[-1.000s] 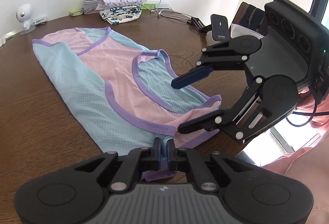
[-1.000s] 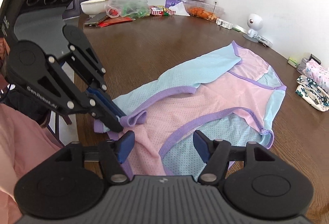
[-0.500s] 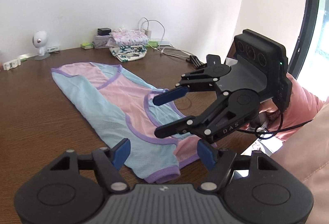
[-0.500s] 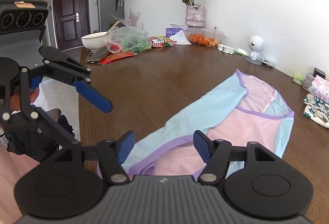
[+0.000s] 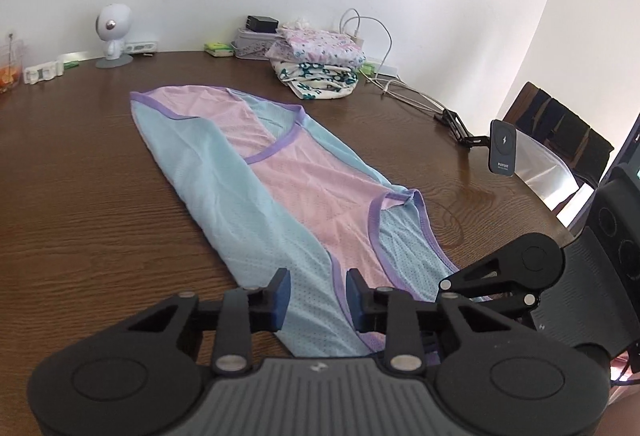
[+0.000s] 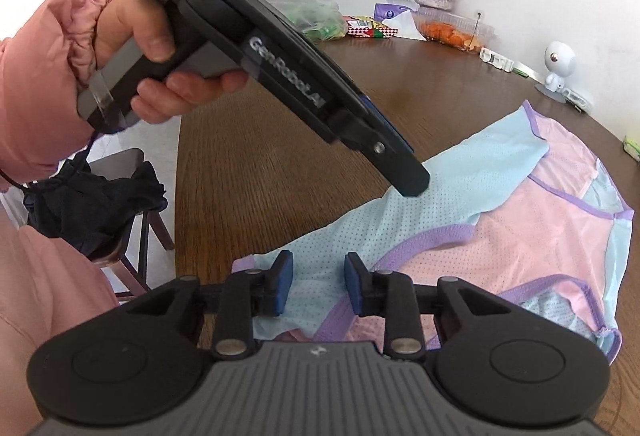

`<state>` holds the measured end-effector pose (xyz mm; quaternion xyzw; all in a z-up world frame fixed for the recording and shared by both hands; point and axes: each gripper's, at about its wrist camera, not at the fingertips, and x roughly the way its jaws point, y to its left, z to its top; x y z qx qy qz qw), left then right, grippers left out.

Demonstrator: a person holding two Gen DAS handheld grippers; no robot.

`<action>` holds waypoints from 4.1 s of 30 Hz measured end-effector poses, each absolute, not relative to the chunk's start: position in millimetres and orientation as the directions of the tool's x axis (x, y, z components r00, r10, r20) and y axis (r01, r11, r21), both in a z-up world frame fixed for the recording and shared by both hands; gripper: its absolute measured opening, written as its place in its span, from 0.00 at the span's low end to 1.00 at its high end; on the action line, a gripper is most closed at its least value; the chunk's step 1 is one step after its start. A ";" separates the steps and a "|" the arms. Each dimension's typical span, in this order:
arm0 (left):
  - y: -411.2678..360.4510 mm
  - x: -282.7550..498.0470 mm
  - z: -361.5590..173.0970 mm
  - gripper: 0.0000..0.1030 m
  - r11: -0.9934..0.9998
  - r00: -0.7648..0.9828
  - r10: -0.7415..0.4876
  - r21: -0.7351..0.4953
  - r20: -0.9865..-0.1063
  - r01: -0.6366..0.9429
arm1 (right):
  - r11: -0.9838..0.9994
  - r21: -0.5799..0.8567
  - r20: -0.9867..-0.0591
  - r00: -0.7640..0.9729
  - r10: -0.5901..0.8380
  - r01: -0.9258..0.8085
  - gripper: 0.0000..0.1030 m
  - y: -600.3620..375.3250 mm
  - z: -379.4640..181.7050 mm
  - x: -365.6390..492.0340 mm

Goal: Fold clothes

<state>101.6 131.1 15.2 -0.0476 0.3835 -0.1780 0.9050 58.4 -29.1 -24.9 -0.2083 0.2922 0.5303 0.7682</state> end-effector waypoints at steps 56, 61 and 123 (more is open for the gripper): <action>16.7 313.1 79.3 0.87 0.976 0.517 -0.153 -0.047 -0.842 0.212 | 0.746 0.587 -0.623 0.414 0.664 -0.314 0.05 -172.9 -42.4 65.9; -2.9 365.6 45.8 0.71 0.987 0.455 -0.051 0.026 -0.889 0.160 | 0.746 0.517 -0.620 0.417 0.664 -0.420 0.05 -164.4 -31.5 66.2; -7.6 404.0 3.4 0.01 0.996 0.453 0.011 -0.029 -0.891 -0.082 | 0.723 0.504 -0.583 0.431 0.689 -0.473 0.05 -170.9 -28.3 71.8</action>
